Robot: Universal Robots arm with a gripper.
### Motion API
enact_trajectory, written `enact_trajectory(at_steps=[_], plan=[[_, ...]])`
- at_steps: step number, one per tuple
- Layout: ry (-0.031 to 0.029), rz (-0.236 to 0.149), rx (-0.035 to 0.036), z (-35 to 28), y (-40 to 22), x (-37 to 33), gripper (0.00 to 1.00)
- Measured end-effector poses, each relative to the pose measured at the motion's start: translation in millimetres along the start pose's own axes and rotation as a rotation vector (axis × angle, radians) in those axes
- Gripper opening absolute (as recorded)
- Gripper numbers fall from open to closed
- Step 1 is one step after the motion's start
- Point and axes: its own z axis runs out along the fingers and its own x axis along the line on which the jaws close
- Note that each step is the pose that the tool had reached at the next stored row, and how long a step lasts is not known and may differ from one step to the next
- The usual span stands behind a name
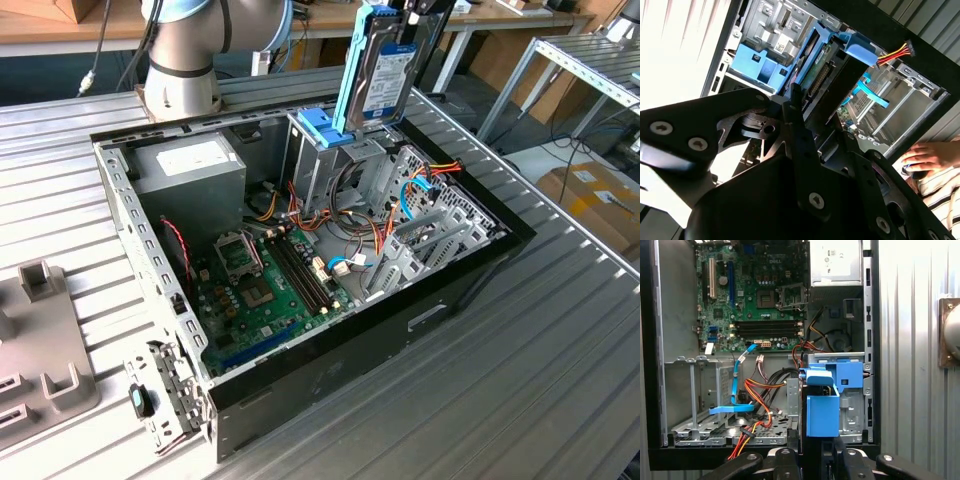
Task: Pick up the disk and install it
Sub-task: 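Pick up the disk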
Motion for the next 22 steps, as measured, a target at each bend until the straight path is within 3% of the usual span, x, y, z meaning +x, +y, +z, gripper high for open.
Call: enact_trajectory(at_steps=[14,22], plan=[[-0.0002,0.0,0.0,-1.4,0.0,0.0,0.35],[-0.0005,0.0,0.0,-6.7,-0.1,0.1,0.35]])
